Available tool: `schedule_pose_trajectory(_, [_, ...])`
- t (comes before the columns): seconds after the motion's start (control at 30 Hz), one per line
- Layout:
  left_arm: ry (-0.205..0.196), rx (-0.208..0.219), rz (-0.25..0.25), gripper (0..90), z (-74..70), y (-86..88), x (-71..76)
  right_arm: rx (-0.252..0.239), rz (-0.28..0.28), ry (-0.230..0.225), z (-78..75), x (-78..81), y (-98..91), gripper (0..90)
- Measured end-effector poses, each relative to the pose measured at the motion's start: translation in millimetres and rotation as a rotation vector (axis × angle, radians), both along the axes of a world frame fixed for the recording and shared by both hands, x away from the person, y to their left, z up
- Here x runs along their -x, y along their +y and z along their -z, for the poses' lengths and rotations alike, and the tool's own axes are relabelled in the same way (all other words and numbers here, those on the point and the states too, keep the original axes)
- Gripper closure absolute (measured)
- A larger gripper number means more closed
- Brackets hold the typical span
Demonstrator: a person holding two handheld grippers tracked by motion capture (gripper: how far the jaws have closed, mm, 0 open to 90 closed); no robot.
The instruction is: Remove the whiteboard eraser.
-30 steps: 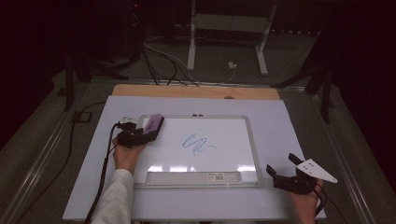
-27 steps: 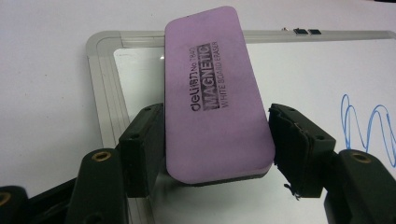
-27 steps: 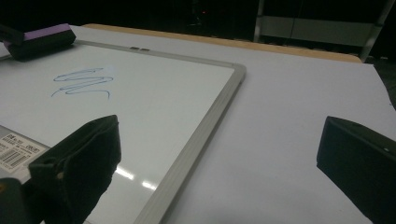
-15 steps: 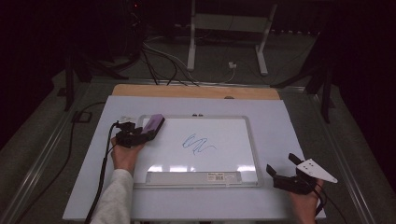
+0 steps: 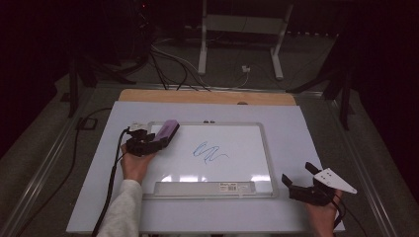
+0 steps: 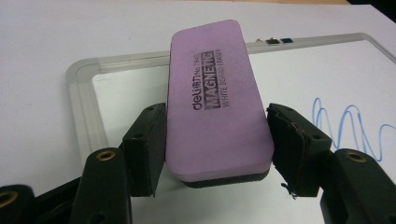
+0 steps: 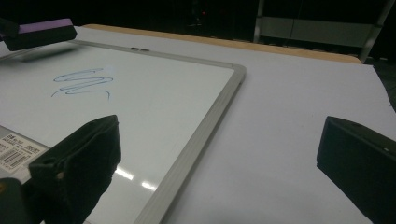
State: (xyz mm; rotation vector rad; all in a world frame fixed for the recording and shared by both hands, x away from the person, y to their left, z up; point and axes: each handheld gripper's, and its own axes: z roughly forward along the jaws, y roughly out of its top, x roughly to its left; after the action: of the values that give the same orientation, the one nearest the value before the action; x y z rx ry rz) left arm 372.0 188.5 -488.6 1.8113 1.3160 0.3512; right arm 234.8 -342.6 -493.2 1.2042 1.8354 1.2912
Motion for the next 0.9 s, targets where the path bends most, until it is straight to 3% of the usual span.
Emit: schedule_pose_trajectory(0.9, [-0.011,-0.022,0.129,41.3,1.6,-44.2,6.9,0.001,0.0,-0.002,-0.2,0.2,0.2,0.0])
